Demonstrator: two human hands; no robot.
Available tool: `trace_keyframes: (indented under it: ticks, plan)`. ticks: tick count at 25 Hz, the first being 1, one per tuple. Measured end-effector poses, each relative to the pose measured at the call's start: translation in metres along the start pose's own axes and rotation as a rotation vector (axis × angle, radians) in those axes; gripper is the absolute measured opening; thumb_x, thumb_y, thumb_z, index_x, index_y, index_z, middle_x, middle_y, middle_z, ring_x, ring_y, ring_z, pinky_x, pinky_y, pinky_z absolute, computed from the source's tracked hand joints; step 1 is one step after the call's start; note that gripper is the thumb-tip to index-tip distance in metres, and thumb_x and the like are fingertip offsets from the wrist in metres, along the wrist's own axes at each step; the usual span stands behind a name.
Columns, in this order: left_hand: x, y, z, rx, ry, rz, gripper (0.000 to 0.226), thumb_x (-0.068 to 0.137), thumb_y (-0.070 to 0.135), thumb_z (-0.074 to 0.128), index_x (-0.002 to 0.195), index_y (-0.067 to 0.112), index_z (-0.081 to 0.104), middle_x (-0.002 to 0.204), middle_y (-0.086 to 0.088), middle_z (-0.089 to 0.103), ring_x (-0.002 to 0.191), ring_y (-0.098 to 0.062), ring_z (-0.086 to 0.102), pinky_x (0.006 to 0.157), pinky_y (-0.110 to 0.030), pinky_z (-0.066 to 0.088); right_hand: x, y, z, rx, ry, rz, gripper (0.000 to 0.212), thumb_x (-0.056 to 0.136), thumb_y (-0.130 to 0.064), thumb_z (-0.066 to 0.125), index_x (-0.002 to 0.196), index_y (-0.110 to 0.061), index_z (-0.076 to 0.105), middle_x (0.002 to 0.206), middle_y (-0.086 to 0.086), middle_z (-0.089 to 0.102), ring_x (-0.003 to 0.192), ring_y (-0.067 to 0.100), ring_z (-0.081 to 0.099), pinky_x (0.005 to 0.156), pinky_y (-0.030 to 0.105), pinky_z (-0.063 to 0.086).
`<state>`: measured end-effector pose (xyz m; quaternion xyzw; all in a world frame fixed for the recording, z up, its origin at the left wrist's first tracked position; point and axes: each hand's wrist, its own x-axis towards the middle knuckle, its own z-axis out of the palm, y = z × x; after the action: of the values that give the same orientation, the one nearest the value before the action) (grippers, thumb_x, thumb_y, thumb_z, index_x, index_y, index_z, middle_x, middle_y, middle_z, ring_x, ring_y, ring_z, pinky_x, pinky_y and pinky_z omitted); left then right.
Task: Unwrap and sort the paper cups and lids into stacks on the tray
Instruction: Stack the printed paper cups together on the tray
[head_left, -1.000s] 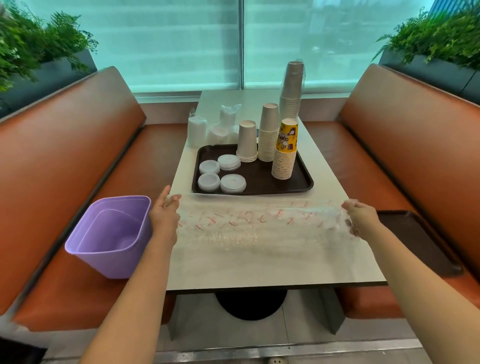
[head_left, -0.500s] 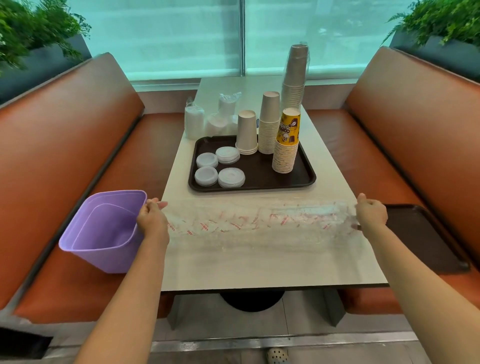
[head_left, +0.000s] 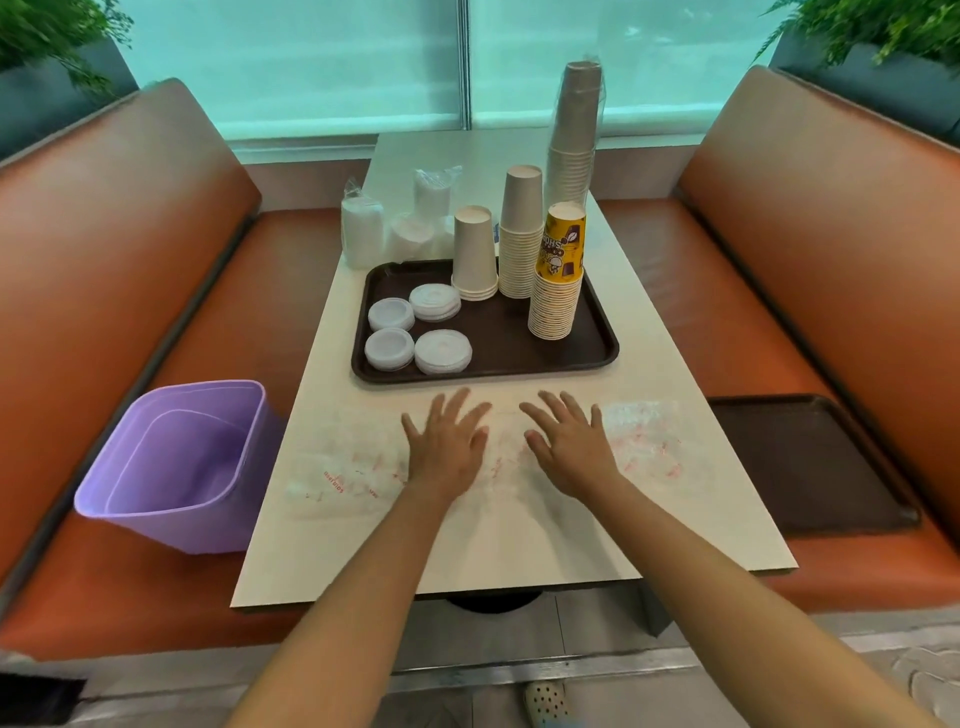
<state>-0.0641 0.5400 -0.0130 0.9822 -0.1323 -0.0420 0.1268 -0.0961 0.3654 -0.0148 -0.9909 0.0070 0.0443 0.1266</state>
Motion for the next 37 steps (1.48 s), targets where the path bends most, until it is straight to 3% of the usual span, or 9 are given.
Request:
trace_keyframes:
  ticks: [4,7,12,19,22,24,26,31,37]
  plan:
    - [-0.008,-0.012,0.036,0.052,-0.228,0.043,0.051,0.099,0.052,0.018,0.148,0.044,0.007,0.159,0.012,-0.002,0.146,-0.015,-0.007,0.110,-0.062,-0.010,-0.008,0.022,0.023,-0.095,-0.157,0.163,0.051,0.101,-0.049,0.015,0.150,-0.040,0.007,0.161,-0.004,0.000,0.147,0.025,-0.007,0.111,0.058,-0.013]
    - [-0.008,-0.025,0.038,0.032,-0.188,0.017,0.058,0.093,0.064,0.014,0.147,0.045,0.004,0.159,0.011,-0.003,0.146,-0.013,-0.007,0.110,-0.056,-0.014,-0.014,0.041,0.023,-0.088,-0.088,0.307,0.058,0.096,-0.060,0.016,0.149,-0.042,0.004,0.161,-0.003,-0.001,0.146,0.030,-0.010,0.108,0.059,-0.019]
    - [-0.010,-0.068,0.029,0.054,-0.134,-0.107,0.091,0.066,0.076,-0.010,0.149,0.040,0.006,0.159,0.009,0.001,0.146,-0.013,-0.002,0.115,-0.049,-0.008,-0.018,0.078,0.022,-0.010,-0.101,0.484,0.061,0.092,-0.066,0.013,0.149,-0.045,0.002,0.160,-0.006,-0.007,0.146,0.030,-0.011,0.107,0.069,-0.009]
    - [-0.024,-0.134,0.007,0.085,-0.152,-0.373,0.058,0.094,0.060,0.011,0.149,0.040,0.003,0.159,0.010,-0.006,0.146,-0.014,-0.005,0.109,-0.066,-0.006,-0.017,0.087,0.019,-0.038,-0.131,0.614,0.074,0.083,-0.078,0.015,0.148,-0.046,0.000,0.159,0.007,-0.014,0.140,0.050,-0.013,0.109,0.066,-0.008]
    - [-0.019,-0.132,-0.003,0.101,-0.093,-0.377,0.055,0.099,0.050,0.017,0.150,0.034,0.009,0.160,0.004,0.001,0.147,-0.019,-0.001,0.107,-0.068,-0.003,-0.015,0.072,0.013,-0.151,-0.051,0.556,0.071,0.090,-0.069,0.018,0.151,-0.039,-0.002,0.158,0.012,-0.017,0.141,0.047,-0.017,0.110,0.066,-0.008]
    - [-0.017,-0.101,-0.006,0.072,0.225,-0.307,0.047,0.098,0.035,0.039,0.143,0.022,0.037,0.152,-0.011,0.028,0.140,-0.031,0.025,0.106,-0.065,0.014,-0.011,0.048,0.014,-0.183,0.074,0.373,0.063,0.095,-0.059,0.022,0.151,-0.036,0.004,0.159,0.009,-0.013,0.143,0.040,-0.017,0.108,0.062,-0.015]
    - [-0.019,-0.070,-0.003,0.052,0.463,-0.264,0.036,0.085,0.018,0.056,0.121,0.014,0.058,0.126,-0.016,0.052,0.112,-0.036,0.051,0.091,-0.050,0.039,-0.008,0.021,0.018,-0.124,0.117,0.215,0.056,0.098,-0.052,0.027,0.150,-0.036,0.016,0.161,0.004,-0.001,0.146,0.033,-0.011,0.108,0.057,-0.016]
    - [-0.013,-0.083,-0.017,-0.212,0.176,-0.863,0.048,0.095,0.037,0.044,0.132,0.006,0.042,0.132,-0.018,0.049,0.118,-0.036,0.048,0.097,-0.044,0.035,-0.017,0.007,0.041,0.006,-0.061,0.251,0.056,0.098,-0.052,0.024,0.150,-0.038,0.009,0.160,-0.002,-0.006,0.146,0.030,-0.011,0.111,0.062,-0.007]
    - [-0.003,-0.103,-0.036,-0.382,0.113,-0.799,0.033,0.094,0.029,0.048,0.113,0.006,0.062,0.115,-0.015,0.060,0.115,-0.035,0.052,0.097,-0.039,0.036,-0.025,0.010,0.050,-0.005,-0.047,0.242,0.056,0.097,-0.054,0.022,0.150,-0.039,0.007,0.160,-0.003,-0.007,0.146,0.029,-0.012,0.112,0.060,-0.011]
